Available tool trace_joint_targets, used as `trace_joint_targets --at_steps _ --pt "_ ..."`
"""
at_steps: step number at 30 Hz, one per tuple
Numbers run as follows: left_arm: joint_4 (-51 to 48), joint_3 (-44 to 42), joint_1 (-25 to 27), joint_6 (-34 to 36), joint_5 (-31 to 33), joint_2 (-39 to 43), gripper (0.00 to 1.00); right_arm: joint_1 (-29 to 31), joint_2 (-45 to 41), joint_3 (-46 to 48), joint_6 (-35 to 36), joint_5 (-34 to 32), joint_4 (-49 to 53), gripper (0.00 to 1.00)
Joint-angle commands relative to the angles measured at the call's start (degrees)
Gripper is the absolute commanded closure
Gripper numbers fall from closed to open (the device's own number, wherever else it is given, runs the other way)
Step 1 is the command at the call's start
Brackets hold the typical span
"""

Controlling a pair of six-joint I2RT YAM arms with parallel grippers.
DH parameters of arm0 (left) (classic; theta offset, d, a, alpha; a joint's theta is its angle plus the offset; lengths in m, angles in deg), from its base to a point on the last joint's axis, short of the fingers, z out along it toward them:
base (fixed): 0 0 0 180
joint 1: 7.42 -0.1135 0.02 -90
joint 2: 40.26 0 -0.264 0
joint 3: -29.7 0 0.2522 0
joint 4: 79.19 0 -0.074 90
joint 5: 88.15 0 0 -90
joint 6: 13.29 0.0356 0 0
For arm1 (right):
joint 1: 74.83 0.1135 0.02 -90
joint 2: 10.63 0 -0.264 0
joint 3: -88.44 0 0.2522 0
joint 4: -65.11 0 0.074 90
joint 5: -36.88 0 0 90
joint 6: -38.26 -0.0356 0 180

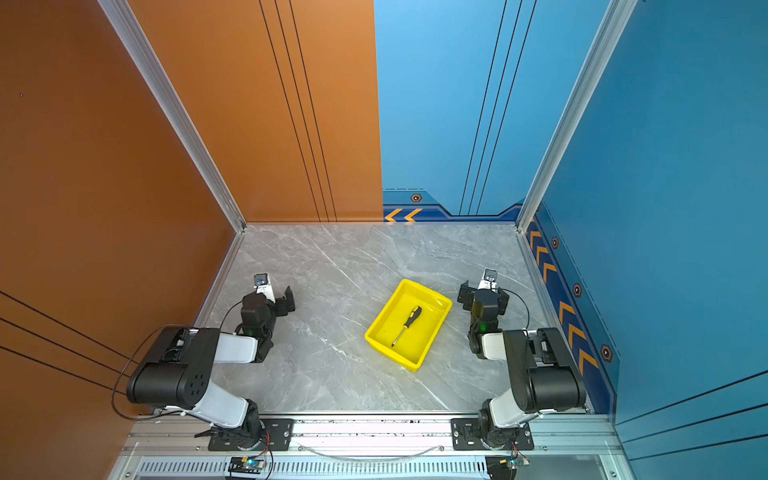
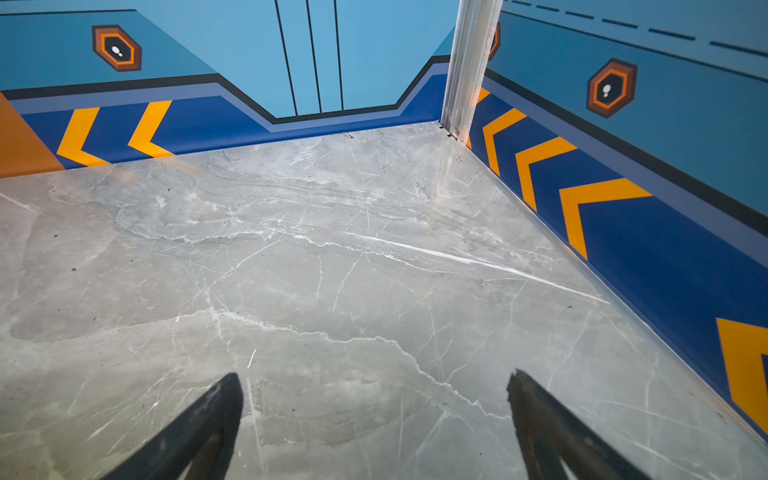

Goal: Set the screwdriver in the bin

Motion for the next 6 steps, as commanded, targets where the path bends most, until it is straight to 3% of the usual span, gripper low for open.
trace_joint_targets --at_steps 1,6 --pt "-1.3 1.7 0.4 2.1 -0.8 -0.7 0.02 0.3 0.7 0.7 1.1 -1.7 -1.5 0.00" --pt "-3.2 2.4 -0.2 2.4 -4.1 -0.5 0.02 0.4 0.7 0.7 1.1 -1.7 -1.4 0.00"
